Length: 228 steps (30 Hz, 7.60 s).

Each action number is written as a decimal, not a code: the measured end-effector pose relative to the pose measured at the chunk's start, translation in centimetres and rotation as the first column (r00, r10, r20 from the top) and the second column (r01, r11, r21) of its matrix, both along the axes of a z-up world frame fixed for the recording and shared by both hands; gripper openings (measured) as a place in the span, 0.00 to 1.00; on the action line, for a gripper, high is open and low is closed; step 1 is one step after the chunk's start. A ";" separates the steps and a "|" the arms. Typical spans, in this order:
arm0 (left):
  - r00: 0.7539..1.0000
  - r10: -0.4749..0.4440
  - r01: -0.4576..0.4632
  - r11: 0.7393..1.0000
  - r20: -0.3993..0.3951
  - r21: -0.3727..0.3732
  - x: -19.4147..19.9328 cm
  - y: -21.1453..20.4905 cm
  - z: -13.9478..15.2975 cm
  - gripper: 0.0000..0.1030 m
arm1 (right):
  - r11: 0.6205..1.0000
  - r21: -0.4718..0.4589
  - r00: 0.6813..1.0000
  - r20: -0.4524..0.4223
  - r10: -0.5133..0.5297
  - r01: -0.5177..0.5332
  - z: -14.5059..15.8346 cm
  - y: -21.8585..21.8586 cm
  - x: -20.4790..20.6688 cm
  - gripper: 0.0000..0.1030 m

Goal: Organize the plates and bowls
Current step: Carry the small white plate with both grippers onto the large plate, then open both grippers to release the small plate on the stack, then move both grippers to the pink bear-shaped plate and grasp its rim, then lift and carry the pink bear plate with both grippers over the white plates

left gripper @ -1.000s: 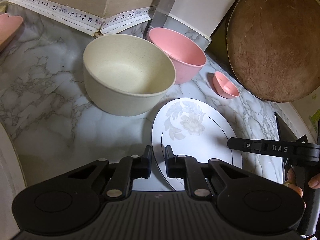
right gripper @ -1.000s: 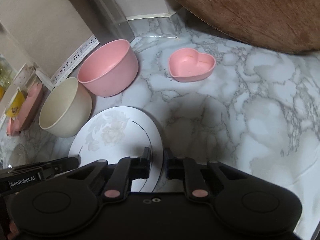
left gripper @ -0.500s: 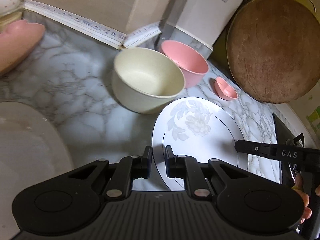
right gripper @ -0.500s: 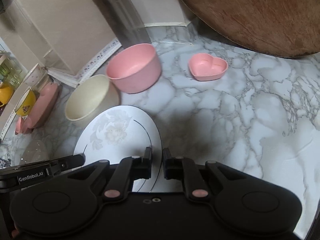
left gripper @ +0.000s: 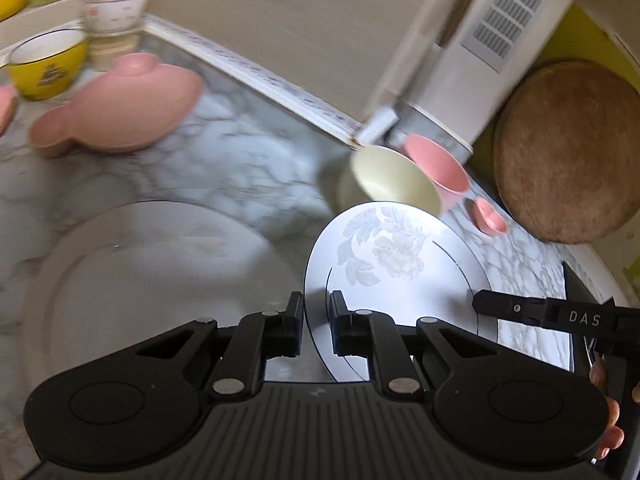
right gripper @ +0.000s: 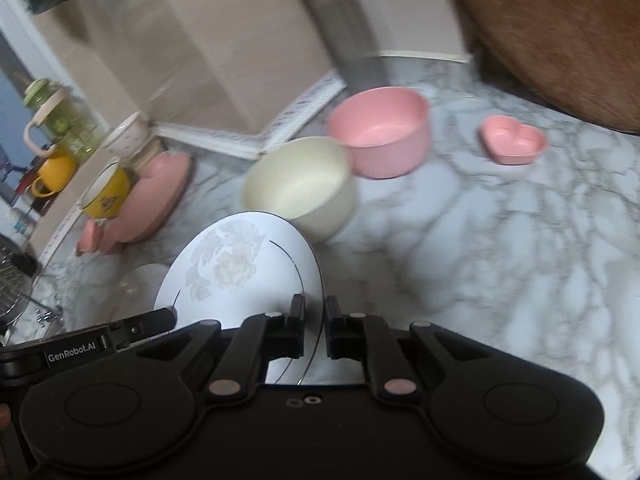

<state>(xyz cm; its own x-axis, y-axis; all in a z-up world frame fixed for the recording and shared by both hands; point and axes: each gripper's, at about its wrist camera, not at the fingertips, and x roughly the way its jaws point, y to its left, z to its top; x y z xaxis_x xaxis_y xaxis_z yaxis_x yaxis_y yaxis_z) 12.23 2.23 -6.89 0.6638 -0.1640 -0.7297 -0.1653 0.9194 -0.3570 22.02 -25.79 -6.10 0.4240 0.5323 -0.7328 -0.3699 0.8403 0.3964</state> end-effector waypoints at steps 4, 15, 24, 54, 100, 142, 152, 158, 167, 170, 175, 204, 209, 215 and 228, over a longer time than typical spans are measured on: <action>0.999 0.050 -0.050 0.999 -0.005 0.011 -1.8 2.8 0.0 0.12 | 0.999 0.003 0.999 0.001 0.050 -0.050 0.0 3.0 -0.9 0.10; 0.989 0.143 -0.142 0.989 -0.040 0.035 -5.2 8.3 -1.1 0.12 | 0.989 -0.003 0.989 -0.019 0.150 -0.150 -1.2 9.5 -2.6 0.10; 0.982 0.177 -0.174 0.984 -0.069 0.039 -5.7 10.1 -2.8 0.12 | 0.984 -0.018 0.983 -0.038 0.178 -0.179 -2.4 12.2 -3.1 0.10; 0.980 0.195 -0.189 0.976 -0.047 0.111 -6.4 11.2 -2.5 0.12 | 0.983 -0.061 0.985 -0.039 0.170 -0.173 -3.8 14.2 -3.6 0.10; 0.959 0.182 -0.225 0.956 0.219 0.190 -5.8 8.7 6.0 0.80 | 0.953 -0.122 0.875 0.378 0.303 -0.277 9.3 15.8 -6.3 0.99; 0.799 0.585 -0.571 0.811 -0.139 0.128 10.8 21.2 -4.8 0.53 | 0.906 -0.301 0.949 0.013 0.315 -0.297 -4.1 32.7 17.4 0.39; 0.794 0.594 -0.585 0.804 -0.131 0.106 10.7 22.1 -4.8 0.48 | 0.925 -0.247 0.955 -0.004 0.297 -0.289 -4.5 32.5 18.3 0.16; 0.801 0.586 -0.578 0.811 -0.126 0.094 10.0 22.3 -4.7 0.46 | 0.919 -0.251 0.946 0.035 0.323 -0.304 -4.1 32.2 17.3 0.12; 0.839 0.536 -0.529 0.844 -0.093 0.090 7.3 20.2 -2.6 0.45 | 0.920 -0.253 0.940 0.087 0.330 -0.300 -2.4 29.6 13.7 0.12; 0.856 0.512 -0.506 0.858 -0.075 0.090 5.9 19.2 -1.5 0.45 | 0.927 -0.239 0.942 0.102 0.320 -0.289 -1.2 28.0 12.0 0.13; 0.891 0.453 -0.448 0.888 -0.031 0.105 3.6 16.8 0.6 0.45 | 0.943 -0.216 0.948 0.137 0.286 -0.253 0.8 24.9 8.5 0.13; 0.970 0.232 -0.216 0.959 -0.072 0.184 -5.0 9.3 2.2 0.45 | 0.992 -0.112 0.995 0.075 0.063 -0.054 -0.5 13.7 -6.9 0.15; 0.972 0.219 -0.200 0.962 -0.088 0.189 -5.5 9.1 1.7 0.45 | 0.992 -0.119 0.997 0.053 0.054 -0.047 -1.5 13.4 -7.7 0.15; 0.975 0.204 -0.181 0.961 -0.094 0.207 -5.8 8.8 1.2 0.45 | 0.992 -0.122 0.998 0.037 0.045 -0.040 -2.1 13.1 -8.5 0.15; 0.971 0.219 -0.193 0.955 -0.098 0.223 -4.4 9.8 -0.3 0.44 | 0.991 -0.131 0.999 0.029 0.037 -0.033 -3.4 14.2 -7.8 0.15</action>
